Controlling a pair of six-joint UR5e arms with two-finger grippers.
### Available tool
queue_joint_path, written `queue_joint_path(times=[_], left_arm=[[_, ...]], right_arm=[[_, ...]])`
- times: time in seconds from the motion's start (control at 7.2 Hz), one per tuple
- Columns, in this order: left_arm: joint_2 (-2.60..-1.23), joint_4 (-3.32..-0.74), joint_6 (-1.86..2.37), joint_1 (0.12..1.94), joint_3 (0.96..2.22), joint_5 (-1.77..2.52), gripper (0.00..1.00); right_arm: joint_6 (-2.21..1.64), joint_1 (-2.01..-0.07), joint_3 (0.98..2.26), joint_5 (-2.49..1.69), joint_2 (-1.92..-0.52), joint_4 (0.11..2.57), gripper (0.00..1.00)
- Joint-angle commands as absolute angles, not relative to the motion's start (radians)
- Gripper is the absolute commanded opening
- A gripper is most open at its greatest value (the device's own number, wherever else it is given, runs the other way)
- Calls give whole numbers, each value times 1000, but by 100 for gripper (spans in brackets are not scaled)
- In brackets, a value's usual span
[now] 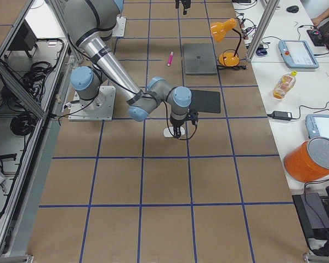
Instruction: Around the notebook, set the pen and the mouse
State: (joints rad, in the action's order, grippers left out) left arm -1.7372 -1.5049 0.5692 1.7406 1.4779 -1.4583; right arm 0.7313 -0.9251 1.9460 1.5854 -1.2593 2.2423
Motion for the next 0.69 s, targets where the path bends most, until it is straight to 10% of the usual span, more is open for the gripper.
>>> queue_joint_path(times=[0.0,0.56], left_arm=[[-1640,-1557,113,1631,1515,-1465,100],[-1588,-1487,34,1582,1594,-1548,100]], right_arm=[[573,-1058,1892,1579,-1256,2240,57],[269,-1262,1755,1546,-1149,2243,57]])
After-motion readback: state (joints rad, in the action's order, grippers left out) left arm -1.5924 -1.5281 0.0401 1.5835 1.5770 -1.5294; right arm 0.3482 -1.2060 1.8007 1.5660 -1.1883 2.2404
